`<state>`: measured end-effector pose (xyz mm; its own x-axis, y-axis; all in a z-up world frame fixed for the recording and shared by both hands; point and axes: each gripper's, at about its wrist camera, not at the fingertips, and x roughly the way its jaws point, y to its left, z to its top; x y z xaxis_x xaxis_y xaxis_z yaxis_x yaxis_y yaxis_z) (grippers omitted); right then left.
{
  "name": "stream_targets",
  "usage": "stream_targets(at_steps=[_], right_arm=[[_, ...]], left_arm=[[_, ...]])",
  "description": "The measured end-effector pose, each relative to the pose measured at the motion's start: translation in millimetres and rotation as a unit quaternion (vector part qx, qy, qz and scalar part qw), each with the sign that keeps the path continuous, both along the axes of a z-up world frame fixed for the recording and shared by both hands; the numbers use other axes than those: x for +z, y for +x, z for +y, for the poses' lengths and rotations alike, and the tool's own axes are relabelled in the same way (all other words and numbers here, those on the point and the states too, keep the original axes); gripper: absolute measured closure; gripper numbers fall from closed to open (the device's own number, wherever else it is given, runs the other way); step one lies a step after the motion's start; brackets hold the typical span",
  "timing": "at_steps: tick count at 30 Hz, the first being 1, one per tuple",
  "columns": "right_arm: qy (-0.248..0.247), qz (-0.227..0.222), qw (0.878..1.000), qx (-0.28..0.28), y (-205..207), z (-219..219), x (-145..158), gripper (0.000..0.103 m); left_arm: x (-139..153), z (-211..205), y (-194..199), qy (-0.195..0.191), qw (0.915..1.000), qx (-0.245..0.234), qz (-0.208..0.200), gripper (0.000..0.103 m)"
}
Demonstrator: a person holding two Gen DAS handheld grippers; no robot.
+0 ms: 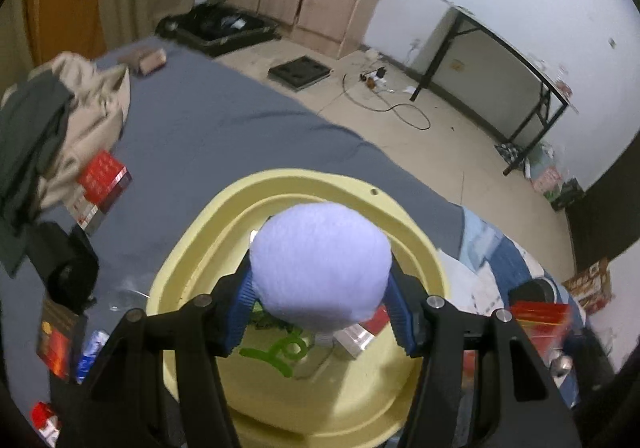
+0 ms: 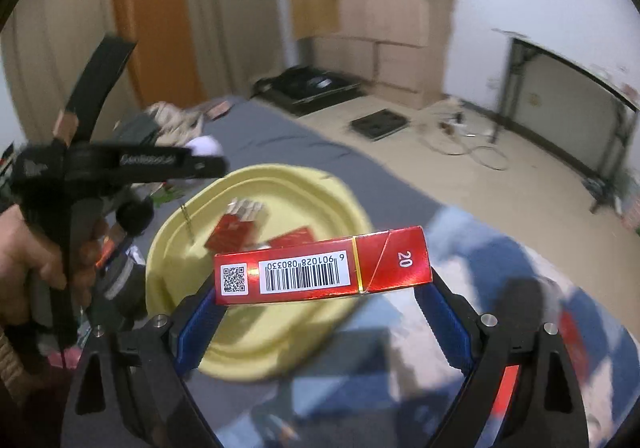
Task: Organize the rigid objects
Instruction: 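Lower the ball and the red pack into the yellow basin and open both grippers, then grasp the black foam cylinder with the left gripper while the right gripper grasps the silver round object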
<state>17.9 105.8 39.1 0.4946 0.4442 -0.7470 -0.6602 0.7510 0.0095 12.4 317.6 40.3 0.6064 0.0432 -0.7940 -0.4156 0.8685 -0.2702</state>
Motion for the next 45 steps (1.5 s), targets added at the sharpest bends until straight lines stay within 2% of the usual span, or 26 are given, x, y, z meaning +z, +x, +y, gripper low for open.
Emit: stream_targets(at_steps=[3,9,14,18,20,23,25,26,31,35,37,41,43,45], right_arm=[[-0.009,0.015,1.0,0.017,17.6,28.1,-22.2,0.011],[-0.019,0.034,0.999,0.029,54.0,48.9,-45.4,0.011],[-0.026,0.044,0.998,0.032,74.5,54.9,-64.8,0.013],[-0.018,0.041,0.999,0.024,83.5,62.8,-71.1,0.012],[-0.018,0.039,0.999,0.025,83.0,68.7,-76.5,0.01],[-0.019,0.022,0.999,0.033,75.0,70.5,-72.9,0.0],[-0.015,0.03,0.999,0.034,70.8,68.5,-70.8,0.0],[-0.013,0.033,0.999,0.034,68.9,66.4,-68.7,0.0],[0.021,0.027,0.999,0.009,47.5,24.9,-29.7,0.0],[0.054,0.005,0.997,-0.053,24.7,-42.8,14.7,0.0],[0.061,-0.006,0.994,-0.094,12.0,-88.5,34.5,0.0],[0.031,-0.019,0.986,-0.16,-13.7,-170.1,58.6,0.0],[0.02,-0.017,0.98,-0.195,-26.9,-208.6,64.3,0.0],[0.008,-0.024,0.973,-0.229,-40.5,-241.3,64.3,0.0]], left_arm=[[-16.1,5.4,9.2,-0.013,0.9998,0.001,0.013,0.044],[-51.4,17.8,26.7,-0.031,0.9981,0.019,0.049,0.044],[-64.2,16.5,29.6,-0.027,0.9974,0.017,0.064,0.044],[-72.6,20.6,27.8,-0.042,0.9956,0.036,0.076,0.042],[-72.4,21.1,28.2,-0.037,0.9953,0.041,0.08,0.04],[-63.6,17.6,28.1,-0.031,0.9961,0.046,0.069,0.021],[-53.4,19.0,25.6,-0.025,0.9966,0.052,0.058,0.001],[-46.7,18.6,24.5,-0.02,0.9971,0.055,0.05,0.0],[2.8,4.8,19.7,0.016,0.9991,0.039,-0.005,0.0],[37.0,-42.0,19.9,0.011,0.9988,-0.011,-0.045,0.0],[50.4,-84.3,20.8,0.011,0.9966,-0.05,-0.064,0.0],[54.3,-156.6,21.9,-0.008,0.9898,-0.115,-0.083,0.0],[45.1,-193.4,24.7,-0.016,0.9849,-0.157,-0.072,0.0],[30.2,-221.2,28.3,-0.013,0.9821,-0.184,-0.038,0.0]])
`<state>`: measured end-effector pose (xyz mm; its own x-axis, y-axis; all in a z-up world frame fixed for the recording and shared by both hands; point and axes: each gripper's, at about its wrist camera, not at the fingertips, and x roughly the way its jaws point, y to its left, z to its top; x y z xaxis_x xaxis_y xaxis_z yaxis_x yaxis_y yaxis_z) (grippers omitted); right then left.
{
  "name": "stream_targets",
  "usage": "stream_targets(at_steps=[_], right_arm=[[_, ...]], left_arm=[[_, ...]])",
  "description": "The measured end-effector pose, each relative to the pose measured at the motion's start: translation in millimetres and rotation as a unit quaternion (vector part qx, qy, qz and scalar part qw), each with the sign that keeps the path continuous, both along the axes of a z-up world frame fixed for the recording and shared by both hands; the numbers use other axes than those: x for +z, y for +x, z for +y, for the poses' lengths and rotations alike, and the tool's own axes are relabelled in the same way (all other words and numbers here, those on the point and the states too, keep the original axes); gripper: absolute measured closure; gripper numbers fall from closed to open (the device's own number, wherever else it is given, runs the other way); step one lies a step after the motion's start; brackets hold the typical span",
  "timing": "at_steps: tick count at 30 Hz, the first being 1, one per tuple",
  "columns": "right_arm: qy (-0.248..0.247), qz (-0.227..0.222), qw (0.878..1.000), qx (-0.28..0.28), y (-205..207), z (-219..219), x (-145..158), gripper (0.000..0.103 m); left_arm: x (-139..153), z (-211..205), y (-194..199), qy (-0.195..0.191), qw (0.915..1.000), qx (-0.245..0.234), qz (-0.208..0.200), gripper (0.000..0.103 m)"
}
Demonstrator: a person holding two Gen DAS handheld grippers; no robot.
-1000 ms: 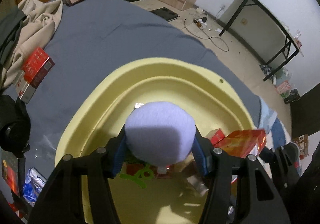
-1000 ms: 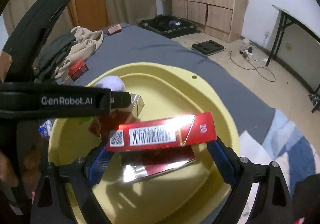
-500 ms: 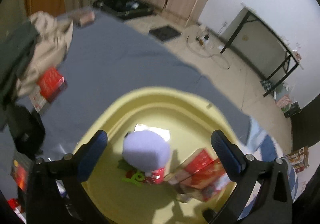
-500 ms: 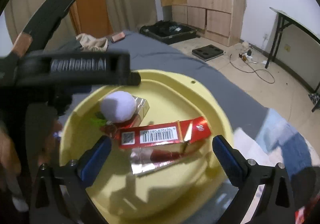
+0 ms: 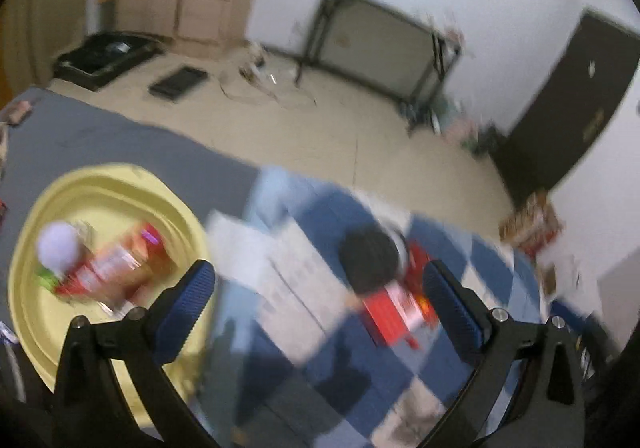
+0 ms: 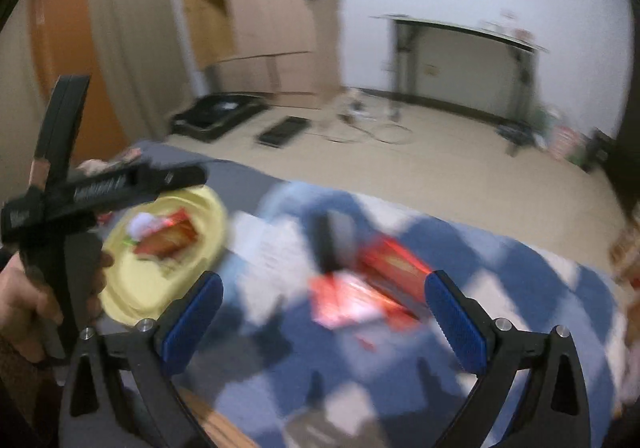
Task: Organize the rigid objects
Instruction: 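Grasp the black foam cylinder with the left gripper while the right gripper grasps the silver round object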
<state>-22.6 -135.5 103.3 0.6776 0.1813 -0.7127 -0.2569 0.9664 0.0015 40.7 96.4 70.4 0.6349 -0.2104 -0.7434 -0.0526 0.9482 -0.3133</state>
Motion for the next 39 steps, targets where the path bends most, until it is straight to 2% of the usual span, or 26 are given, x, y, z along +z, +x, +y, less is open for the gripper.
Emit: stream_targets(at_steps=[2,6,8,12,16,24,28,30,32,34,36,38,39], right_arm=[[0.003,-0.001,0.999,-0.032,-11.4,-22.8,-10.1,0.0],[0.034,0.017,0.995,-0.091,-14.9,-54.3,-40.0,0.0],[0.041,0.021,0.994,-0.1,-7.7,-53.6,-45.2,0.0],[0.038,0.028,0.99,-0.131,12.2,-59.0,-60.3,0.0],[0.032,0.049,0.985,-0.161,32.9,-70.3,-88.1,0.0],[0.019,0.074,0.984,-0.16,63.5,-73.4,-122.7,0.0],[0.01,0.073,0.984,-0.161,72.4,-75.3,-133.4,0.001],[0.009,0.079,0.984,-0.157,75.6,-77.6,-139.8,0.006],[0.003,0.088,0.983,-0.16,78.0,-79.8,-145.6,0.016],[-0.003,0.083,0.983,-0.161,78.8,-81.6,-146.6,0.023],[0.004,0.08,0.984,-0.158,79.3,-83.4,-145.1,0.032],[0.007,0.076,0.986,-0.148,79.1,-81.8,-144.3,0.046],[0.007,0.075,0.987,-0.14,78.6,-79.7,-144.4,0.05]], left_arm=[[-11.7,-18.8,3.8,0.006,0.9996,-0.011,0.024,0.0],[-19.2,-30.2,7.6,0.012,0.9988,-0.007,0.047,0.0],[-17.1,-35.4,12.0,0.012,0.9984,-0.001,0.055,0.0],[-20.2,-47.0,36.7,-0.016,0.9971,0.008,0.073,0.0],[-35.5,-61.8,67.7,0.006,0.9945,0.014,0.104,0.0],[-80.5,-76.4,101.3,0.026,0.9872,0.017,0.156,0.0],[-93.9,-68.0,107.9,-0.001,0.9856,0.031,0.166,0.0],[-96.9,-62.6,108.6,-0.019,0.9858,0.037,0.163,0.003],[-97.9,-62.4,108.9,-0.04,0.9869,0.028,0.154,0.013],[-96.0,-65.7,109.9,-0.059,0.9872,0.012,0.148,0.033],[-91.9,-70.8,110.0,-0.059,0.988,0.005,0.143,0.035],[-90.1,-71.8,110.3,-0.051,0.9893,0.001,0.137,0.036],[-90.0,-72.1,108.8,-0.049,0.9896,-0.003,0.135,0.036]])
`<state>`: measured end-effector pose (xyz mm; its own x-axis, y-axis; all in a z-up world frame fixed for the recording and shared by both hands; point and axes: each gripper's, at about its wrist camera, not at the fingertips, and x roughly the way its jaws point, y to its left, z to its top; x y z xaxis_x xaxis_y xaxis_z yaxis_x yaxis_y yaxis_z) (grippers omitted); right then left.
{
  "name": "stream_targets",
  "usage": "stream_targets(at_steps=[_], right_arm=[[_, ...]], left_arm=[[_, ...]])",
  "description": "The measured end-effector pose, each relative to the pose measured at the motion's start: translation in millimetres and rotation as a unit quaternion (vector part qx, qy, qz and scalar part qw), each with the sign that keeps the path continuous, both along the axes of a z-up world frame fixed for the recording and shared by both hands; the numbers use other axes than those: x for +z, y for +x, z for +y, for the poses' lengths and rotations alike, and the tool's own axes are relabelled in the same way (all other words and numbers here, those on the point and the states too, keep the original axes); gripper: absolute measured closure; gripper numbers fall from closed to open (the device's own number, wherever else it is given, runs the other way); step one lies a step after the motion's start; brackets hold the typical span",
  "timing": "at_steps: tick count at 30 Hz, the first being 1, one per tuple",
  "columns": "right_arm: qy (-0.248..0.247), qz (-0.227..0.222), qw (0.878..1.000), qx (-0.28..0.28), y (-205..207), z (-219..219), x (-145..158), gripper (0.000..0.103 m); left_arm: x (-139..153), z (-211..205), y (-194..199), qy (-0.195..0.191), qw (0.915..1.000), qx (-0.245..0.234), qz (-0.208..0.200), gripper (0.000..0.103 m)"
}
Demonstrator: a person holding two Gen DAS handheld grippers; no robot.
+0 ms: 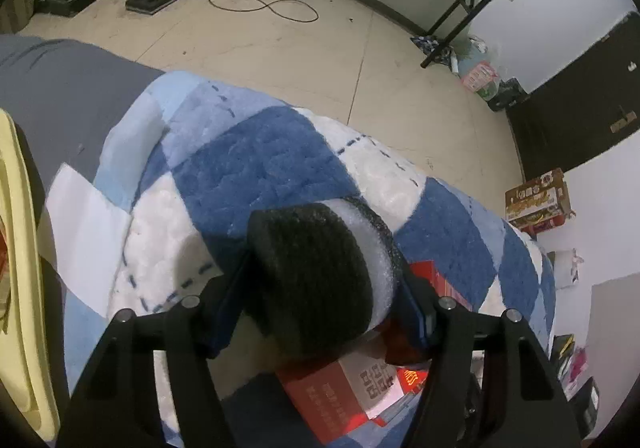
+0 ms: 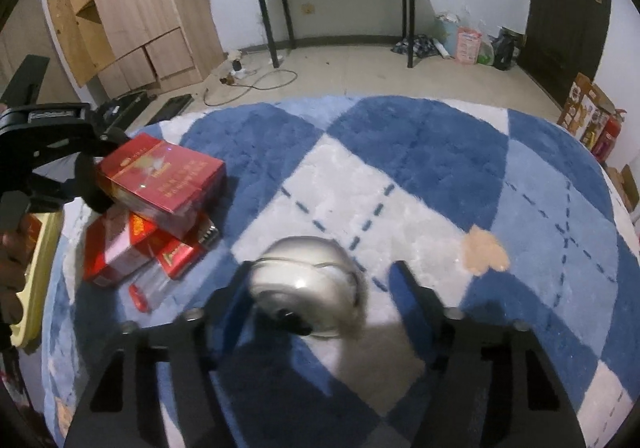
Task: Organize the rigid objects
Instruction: 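Grasp the black foam cylinder with the left gripper while the right gripper grasps the silver round object, then place the foam cylinder and silver object into the yellow basin, release both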
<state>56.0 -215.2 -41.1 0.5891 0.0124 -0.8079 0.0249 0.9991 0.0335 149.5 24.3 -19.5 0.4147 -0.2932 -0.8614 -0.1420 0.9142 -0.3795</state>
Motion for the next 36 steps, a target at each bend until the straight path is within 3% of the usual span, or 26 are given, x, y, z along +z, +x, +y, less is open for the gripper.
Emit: stream_targets(at_steps=[5,11,20,27,29,33,36], right_arm=[[-0.007,-0.001,1.0,0.011,-3.6,3.1,-0.3,0.053],[0.015,-0.001,1.0,-0.003,-8.4,-2.1,7.7,0.053],[0.03,-0.051,0.998,0.01,-33.1,7.2,44.7,0.053],[0.001,-0.071,0.995,0.074,-46.0,40.1,65.3,0.053],[0.011,-0.07,0.994,0.082,-48.4,47.9,69.0,0.053],[0.016,-0.076,0.992,0.1,-56.5,62.2,77.0,0.053],[0.015,-0.077,0.989,0.127,-57.3,80.2,83.9,0.053]], left_arm=[[8.0,12.6,-4.4,-0.003,1.0,-0.006,-0.006,0.037],[50.9,31.3,-30.7,0.008,0.9986,-0.013,-0.051,0.037],[115.2,84.0,-103.1,0.054,0.9915,-0.007,-0.118,0.037],[154.8,148.7,-160.1,0.091,0.9797,0.036,-0.175,0.037],[155.2,169.5,-170.1,0.109,0.9756,0.054,-0.183,0.037],[143.3,205.6,-178.0,0.093,0.9758,0.088,-0.178,0.037],[132.5,220.7,-180.8,0.114,0.9742,0.097,-0.169,0.037]])
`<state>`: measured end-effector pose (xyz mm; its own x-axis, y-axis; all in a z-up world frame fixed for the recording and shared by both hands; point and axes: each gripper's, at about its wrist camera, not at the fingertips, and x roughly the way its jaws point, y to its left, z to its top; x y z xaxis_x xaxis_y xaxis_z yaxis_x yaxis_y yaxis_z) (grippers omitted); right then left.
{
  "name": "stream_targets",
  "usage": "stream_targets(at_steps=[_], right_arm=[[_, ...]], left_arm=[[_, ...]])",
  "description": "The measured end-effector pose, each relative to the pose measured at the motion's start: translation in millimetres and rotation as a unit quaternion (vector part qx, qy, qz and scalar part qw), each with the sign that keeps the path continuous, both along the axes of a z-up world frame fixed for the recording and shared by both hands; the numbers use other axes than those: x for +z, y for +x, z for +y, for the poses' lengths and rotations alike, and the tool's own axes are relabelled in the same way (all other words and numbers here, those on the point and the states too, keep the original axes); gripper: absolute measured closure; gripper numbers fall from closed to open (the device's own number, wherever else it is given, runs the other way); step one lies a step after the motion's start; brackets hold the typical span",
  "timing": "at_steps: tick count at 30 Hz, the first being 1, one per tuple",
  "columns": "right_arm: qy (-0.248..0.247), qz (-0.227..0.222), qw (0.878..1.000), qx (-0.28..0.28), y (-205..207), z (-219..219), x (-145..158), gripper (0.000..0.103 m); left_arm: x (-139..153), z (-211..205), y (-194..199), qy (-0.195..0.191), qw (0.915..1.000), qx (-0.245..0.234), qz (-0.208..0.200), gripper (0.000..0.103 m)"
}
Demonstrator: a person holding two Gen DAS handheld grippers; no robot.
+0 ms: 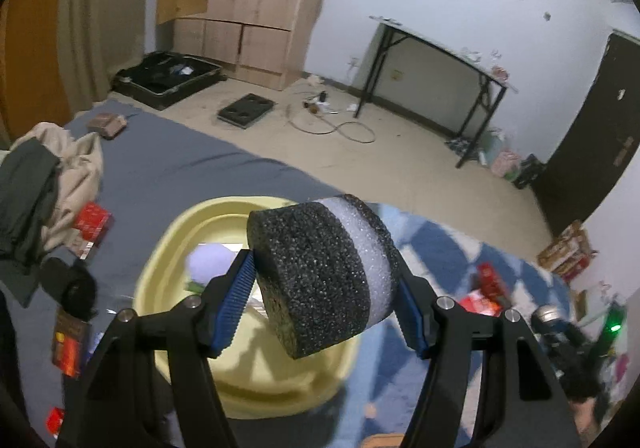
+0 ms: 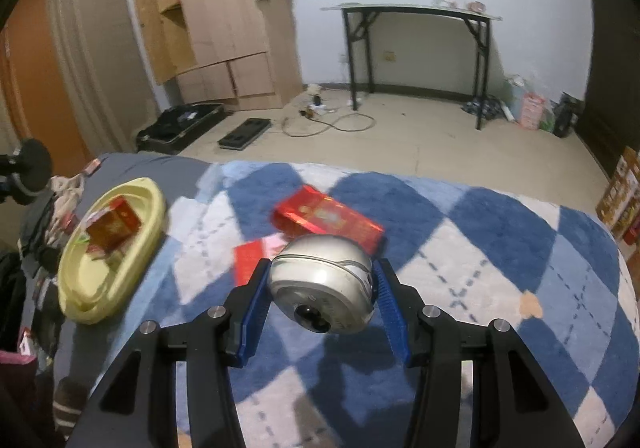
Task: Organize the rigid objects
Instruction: 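Place the foam cylinder and silver object into the yellow basin, release both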
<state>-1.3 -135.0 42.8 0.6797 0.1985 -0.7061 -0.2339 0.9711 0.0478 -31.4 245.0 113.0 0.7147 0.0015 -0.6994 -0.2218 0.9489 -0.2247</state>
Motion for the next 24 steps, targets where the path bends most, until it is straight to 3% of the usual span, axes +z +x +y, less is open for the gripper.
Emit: stream_targets(at_steps=[4,6,10,14,24], right_arm=[[0.0,-0.006,0.998,0.062,3.5,50.8,10.6,0.053],[0.012,-0.001,0.996,0.093,7.7,79.8,10.5,0.053],[0.036,0.024,0.986,0.158,15.3,147.6,-3.9,0.053],[0.017,0.043,0.975,0.218,18.3,209.1,-27.0,0.053],[-0.023,0.096,0.966,0.24,51.5,276.4,-79.5,0.053]], left_arm=[[-19.6,33.0,-1.4,-0.029,0.999,0.027,0.019,0.037],[-31.6,42.7,0.7,-0.026,0.9983,0.038,0.036,0.037],[-69.5,55.4,2.0,-0.046,0.9939,0.05,0.087,0.037],[-99.1,61.7,7.3,-0.066,0.988,0.054,0.129,0.037],[-144.5,67.3,19.5,-0.099,0.9769,0.061,0.18,0.037]])
